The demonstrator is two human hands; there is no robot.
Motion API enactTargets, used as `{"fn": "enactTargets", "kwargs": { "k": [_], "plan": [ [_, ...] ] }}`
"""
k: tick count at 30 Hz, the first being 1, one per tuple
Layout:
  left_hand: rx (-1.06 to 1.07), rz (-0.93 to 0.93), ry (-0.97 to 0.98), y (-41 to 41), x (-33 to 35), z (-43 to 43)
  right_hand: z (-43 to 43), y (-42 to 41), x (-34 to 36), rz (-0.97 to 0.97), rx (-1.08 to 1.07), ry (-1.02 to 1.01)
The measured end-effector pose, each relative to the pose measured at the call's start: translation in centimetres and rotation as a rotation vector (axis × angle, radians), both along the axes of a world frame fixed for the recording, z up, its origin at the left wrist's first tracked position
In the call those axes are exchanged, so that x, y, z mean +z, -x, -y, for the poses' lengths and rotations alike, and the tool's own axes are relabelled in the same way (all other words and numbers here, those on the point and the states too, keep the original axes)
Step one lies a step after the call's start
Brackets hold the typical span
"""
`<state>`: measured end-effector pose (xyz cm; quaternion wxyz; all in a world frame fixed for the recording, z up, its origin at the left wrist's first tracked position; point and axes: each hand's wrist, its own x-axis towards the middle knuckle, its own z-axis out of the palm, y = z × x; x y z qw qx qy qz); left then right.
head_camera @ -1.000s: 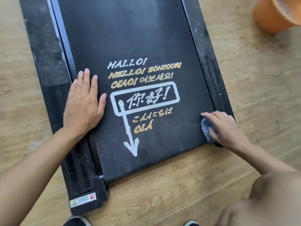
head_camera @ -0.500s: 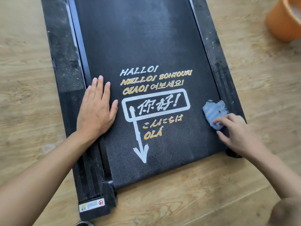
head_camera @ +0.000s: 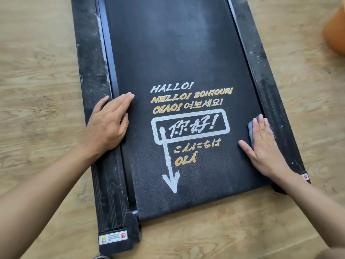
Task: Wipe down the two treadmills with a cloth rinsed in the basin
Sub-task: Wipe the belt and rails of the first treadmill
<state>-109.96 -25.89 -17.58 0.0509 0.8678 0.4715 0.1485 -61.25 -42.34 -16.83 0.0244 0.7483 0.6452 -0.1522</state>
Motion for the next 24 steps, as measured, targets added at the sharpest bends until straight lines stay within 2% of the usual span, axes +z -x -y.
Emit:
{"fn": "enactTargets", "kwargs": {
  "k": [3, 7, 9, 10, 12, 14, 16, 21, 24],
  "plan": [
    [0.02, 0.008, 0.016, 0.3, 0.1, 0.1, -1.4, 1.3, 0.2, -0.031, -0.065, 0.04],
    [0.022, 0.01, 0.018, 0.5, 0.0, -0.2, -1.7, -0.8, 1.7, 0.17, 0.201, 0.145],
    [0.019, 0.021, 0.027, 0.4, -0.1, -0.1, -1.7, -1.8, 2.4, 0.19, 0.284, 0.206],
    [0.023, 0.028, 0.024, 0.4, -0.2, 0.0, -1.9, -1.7, 2.4, 0.166, 0.27, 0.206],
    [0.029, 0.045, 0.033, 0.5, -0.2, 0.1, -2.4, 0.5, 1.9, 0.072, 0.098, 0.152],
    [0.038, 0.076, 0.069, 0.6, 0.0, -0.1, -2.8, 4.9, 1.2, -0.015, -0.152, 0.062],
    [0.042, 0.129, 0.125, 0.2, 0.5, -0.4, -3.2, 11.2, 1.0, -0.055, -0.216, 0.023],
    [0.048, 0.29, 0.234, 0.8, 0.8, 0.0, -1.8, 31.4, 0.6, -0.12, 0.237, -0.008],
    [0.055, 0.318, 0.223, 1.1, 0.7, -0.2, -1.3, 33.8, 0.6, -0.1, 0.517, -0.004]
  ]
}}
